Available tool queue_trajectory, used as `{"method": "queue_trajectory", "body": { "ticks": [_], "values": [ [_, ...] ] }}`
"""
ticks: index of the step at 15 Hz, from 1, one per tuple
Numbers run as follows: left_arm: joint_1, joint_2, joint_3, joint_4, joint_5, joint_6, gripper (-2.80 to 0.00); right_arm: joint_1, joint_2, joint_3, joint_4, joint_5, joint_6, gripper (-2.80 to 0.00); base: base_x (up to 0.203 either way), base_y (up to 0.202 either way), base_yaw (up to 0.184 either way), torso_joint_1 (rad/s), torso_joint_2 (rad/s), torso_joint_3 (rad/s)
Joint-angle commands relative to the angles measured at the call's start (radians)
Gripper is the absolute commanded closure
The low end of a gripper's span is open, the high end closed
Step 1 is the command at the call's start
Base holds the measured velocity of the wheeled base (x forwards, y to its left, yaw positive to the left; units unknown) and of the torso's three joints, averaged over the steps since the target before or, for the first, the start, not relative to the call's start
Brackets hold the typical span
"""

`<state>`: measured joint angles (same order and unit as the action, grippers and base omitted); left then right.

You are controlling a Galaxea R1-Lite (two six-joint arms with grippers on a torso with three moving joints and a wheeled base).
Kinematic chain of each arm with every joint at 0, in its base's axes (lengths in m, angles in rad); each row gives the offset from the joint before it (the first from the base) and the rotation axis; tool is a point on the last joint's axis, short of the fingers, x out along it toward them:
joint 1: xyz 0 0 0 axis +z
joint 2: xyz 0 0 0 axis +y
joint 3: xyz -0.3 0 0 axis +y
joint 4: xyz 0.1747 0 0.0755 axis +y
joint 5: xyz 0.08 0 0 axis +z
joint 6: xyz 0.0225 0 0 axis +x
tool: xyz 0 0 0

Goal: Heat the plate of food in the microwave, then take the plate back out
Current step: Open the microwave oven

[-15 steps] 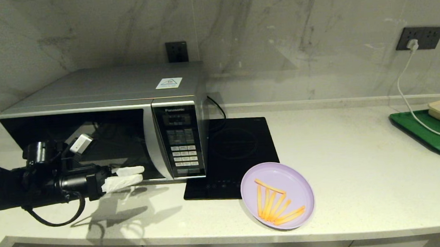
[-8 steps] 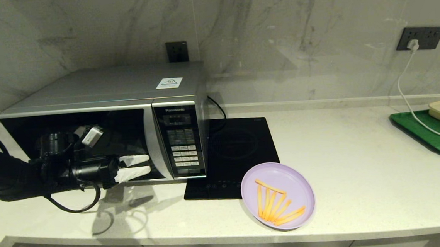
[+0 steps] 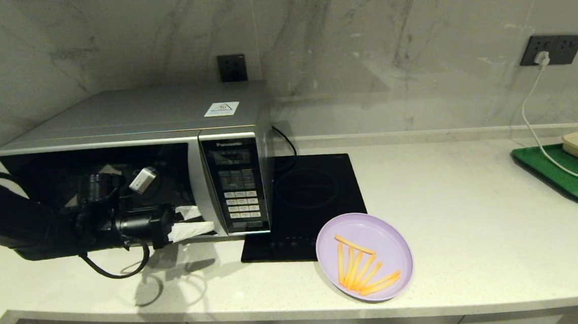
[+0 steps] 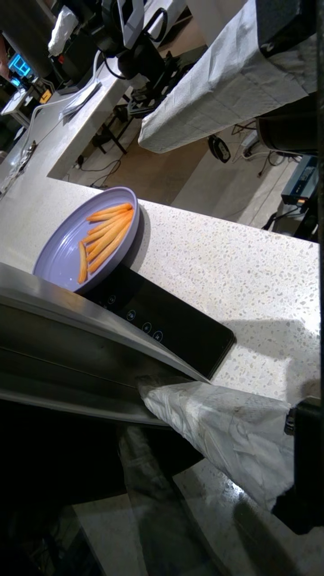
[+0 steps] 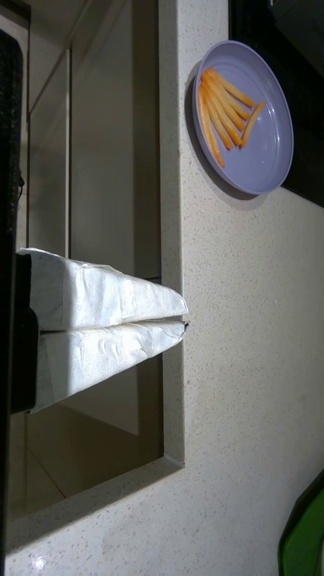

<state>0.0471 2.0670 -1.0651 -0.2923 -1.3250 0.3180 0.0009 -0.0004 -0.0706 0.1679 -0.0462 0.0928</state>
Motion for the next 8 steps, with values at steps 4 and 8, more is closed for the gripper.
{"method": "queue_trajectory", "body": {
  "ticks": [4,8],
  "values": [
    [-0.006,0.007,0.004,0.002,-0.011,0.001,-2.8,-0.001,0.0,0.0,0.001,0.0,0.001,0.0,0.0,0.0,0.0,0.0,0.0,0.0],
    [-0.001,0.024,-0.036,0.001,-0.011,-0.008,-2.8,0.001,0.0,0.0,0.001,0.0,0.001,0.0,0.0,0.0,0.0,0.0,0.0,0.0]
  ]
}}
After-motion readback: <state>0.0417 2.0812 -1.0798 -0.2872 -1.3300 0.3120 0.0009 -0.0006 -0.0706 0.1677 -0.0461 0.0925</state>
